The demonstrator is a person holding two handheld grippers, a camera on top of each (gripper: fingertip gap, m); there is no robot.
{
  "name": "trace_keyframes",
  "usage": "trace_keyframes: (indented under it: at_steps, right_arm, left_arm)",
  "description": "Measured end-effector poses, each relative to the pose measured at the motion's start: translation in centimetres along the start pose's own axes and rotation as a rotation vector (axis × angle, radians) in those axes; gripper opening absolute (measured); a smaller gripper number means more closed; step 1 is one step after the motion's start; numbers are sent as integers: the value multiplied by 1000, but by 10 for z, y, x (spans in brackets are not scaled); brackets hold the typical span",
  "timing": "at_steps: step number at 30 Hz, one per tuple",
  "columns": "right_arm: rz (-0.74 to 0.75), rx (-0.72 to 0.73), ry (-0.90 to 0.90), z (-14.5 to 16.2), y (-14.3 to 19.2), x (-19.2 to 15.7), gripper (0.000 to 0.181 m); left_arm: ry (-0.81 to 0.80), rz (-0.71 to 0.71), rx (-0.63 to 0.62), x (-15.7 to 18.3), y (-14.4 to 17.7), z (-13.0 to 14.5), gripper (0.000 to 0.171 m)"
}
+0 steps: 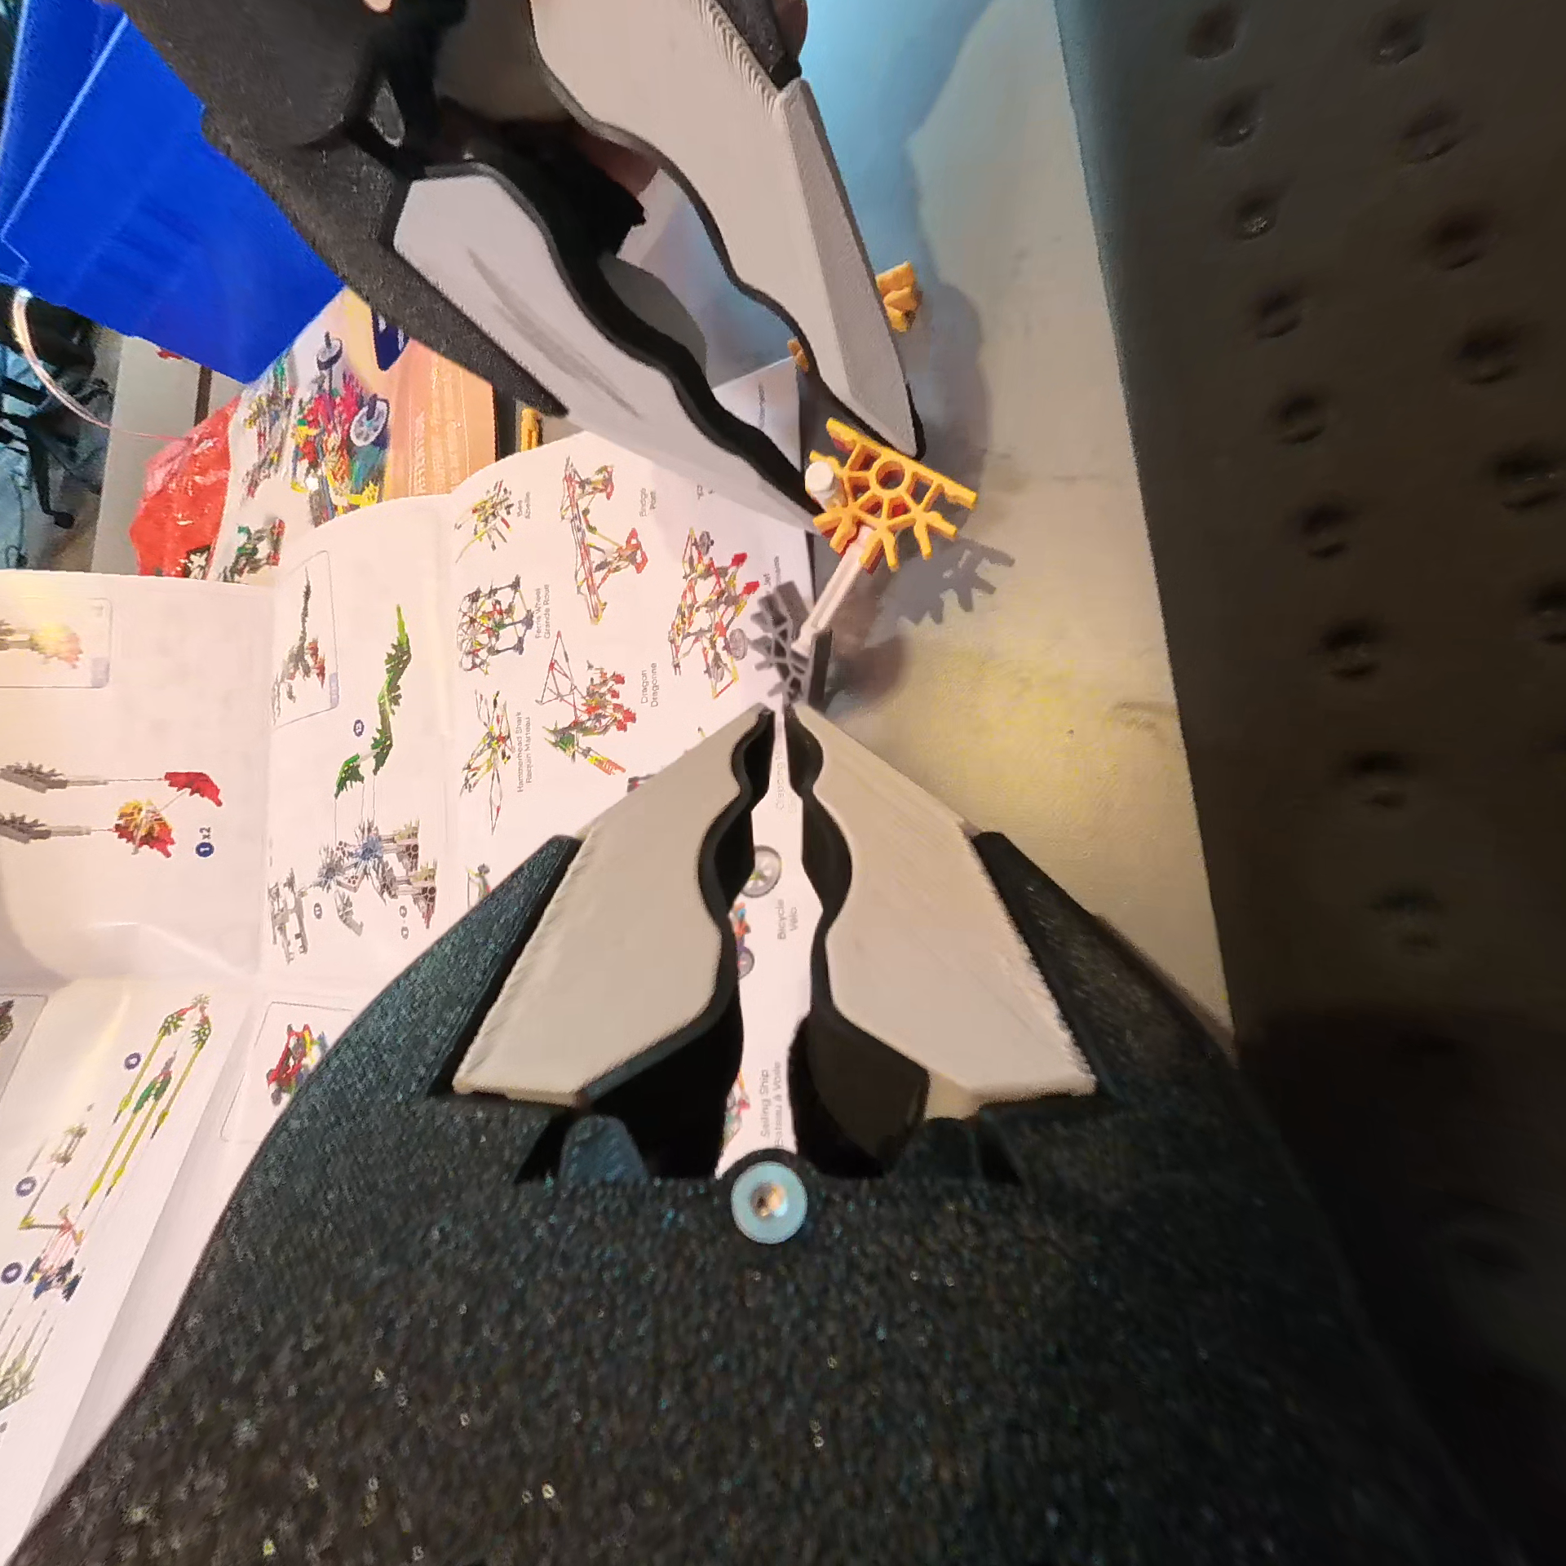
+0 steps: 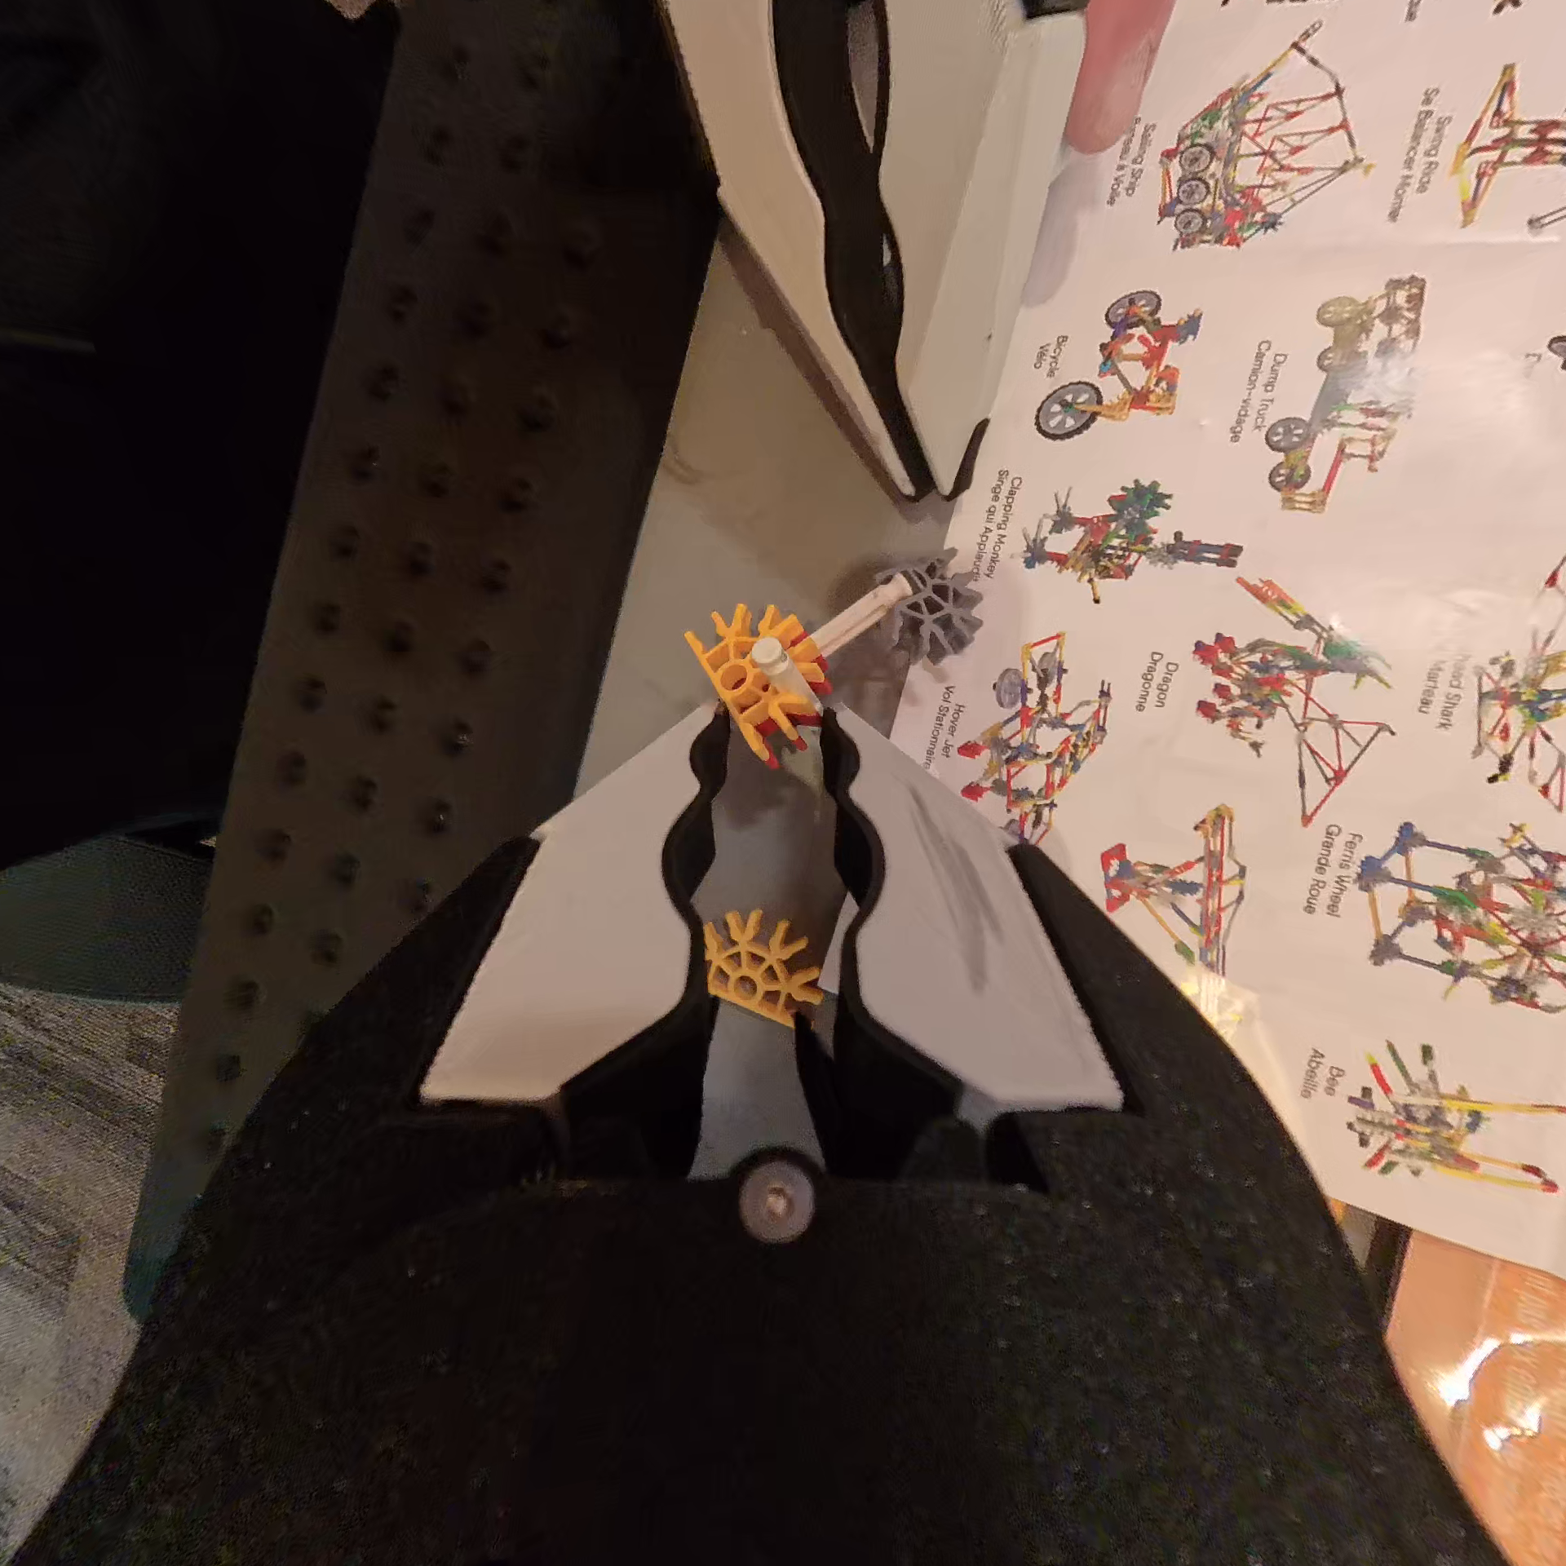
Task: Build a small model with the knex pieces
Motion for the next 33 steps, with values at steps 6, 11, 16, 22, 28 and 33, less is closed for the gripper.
trace_keyframes:
  at_steps: [6,11,16,22,28,33]
  right_arm:
    - [5,19,39,-4,-1,-2,21]
    - [19,-12,62,-1,-1,-3,20]
    - [16,-95,59,12,-9,-2,21]
    - [1,-93,31,12,-8,-2,21]
    - [-8,-97,46,12,-7,-5,20]
    - [-19,-106,48,14,-2,-7,20]
  left_arm:
    - [75,45,-28,4,-7,9,34]
    - [82,58,-34,7,-11,10,38]
    - [82,66,-36,9,-12,8,34]
    - [108,80,-37,9,-13,8,31]
    - [132,91,-34,9,-15,8,30]
    - [134,91,-36,8,-15,8,30]
Point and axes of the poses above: each gripper's, where its closed fingertips meet, y back along the fingers, z out of its underside, x = y × z across the jaws, the point moved 2 cm from there along y, back along the fingers, and after that the axes turned 7 degrees about -y, right-handed, at the moved point
